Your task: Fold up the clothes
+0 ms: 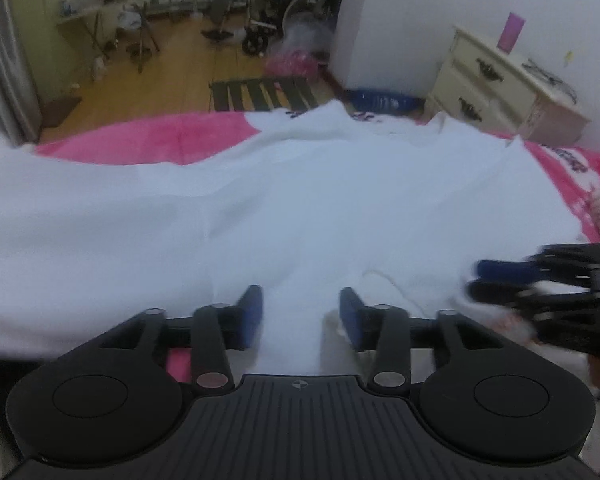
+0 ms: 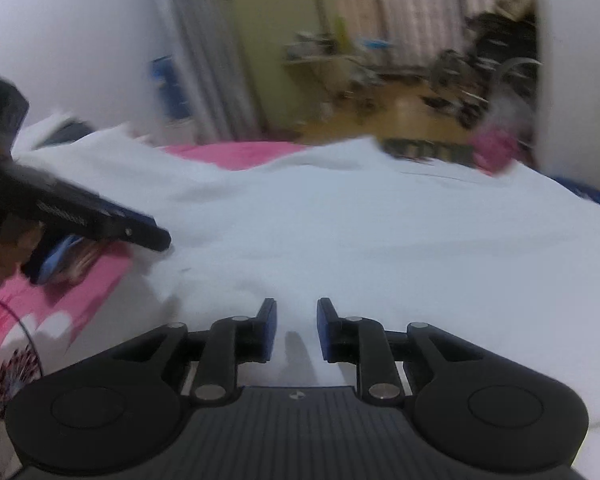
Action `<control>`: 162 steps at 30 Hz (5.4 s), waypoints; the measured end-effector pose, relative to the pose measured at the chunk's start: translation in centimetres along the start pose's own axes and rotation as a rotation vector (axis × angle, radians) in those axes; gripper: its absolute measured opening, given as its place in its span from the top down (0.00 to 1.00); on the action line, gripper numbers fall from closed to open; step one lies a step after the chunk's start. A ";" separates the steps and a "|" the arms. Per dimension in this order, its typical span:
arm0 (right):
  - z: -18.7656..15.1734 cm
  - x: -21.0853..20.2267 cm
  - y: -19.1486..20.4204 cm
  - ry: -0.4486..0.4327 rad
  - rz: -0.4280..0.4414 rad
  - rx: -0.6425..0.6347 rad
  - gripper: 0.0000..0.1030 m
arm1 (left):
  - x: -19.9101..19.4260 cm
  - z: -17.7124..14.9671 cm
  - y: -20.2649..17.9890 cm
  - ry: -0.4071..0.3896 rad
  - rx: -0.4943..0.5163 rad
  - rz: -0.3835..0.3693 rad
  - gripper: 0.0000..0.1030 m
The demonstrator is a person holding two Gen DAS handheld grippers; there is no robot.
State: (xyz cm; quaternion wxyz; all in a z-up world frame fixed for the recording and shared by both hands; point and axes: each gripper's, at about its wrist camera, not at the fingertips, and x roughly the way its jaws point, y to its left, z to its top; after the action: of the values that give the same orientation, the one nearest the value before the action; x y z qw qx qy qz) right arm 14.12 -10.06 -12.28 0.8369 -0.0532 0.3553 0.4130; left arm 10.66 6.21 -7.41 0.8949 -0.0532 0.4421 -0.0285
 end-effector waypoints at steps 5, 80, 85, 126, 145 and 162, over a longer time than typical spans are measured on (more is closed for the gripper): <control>-0.7 3.2 2.0 0.106 -0.062 -0.079 0.65 | -5.6 -1.2 1.1 -0.063 -0.042 0.021 0.42; 1.6 -3.4 -17.1 0.020 -0.018 0.774 0.44 | -0.7 -2.7 -1.3 -0.033 0.221 0.256 0.45; 3.2 2.0 -16.0 0.154 -0.084 0.646 0.55 | 1.2 -3.6 -0.9 -0.069 0.199 0.273 0.45; -1.0 -7.4 -16.7 0.057 -0.332 0.517 0.98 | 3.9 -3.0 -0.2 -0.107 0.220 0.382 0.80; 9.2 -8.1 -7.9 0.088 -0.216 0.023 0.76 | -2.0 -2.7 5.6 -0.119 -0.127 0.122 0.58; 17.0 21.0 6.4 0.315 0.100 -0.059 0.78 | 3.6 -3.1 6.6 -0.032 -0.214 0.057 0.62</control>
State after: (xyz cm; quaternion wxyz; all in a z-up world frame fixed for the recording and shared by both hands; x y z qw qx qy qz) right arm 27.33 14.35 -11.75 0.7473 -0.1241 0.4723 0.4508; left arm 10.40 12.19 -12.90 0.8914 -0.1365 0.4298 0.0453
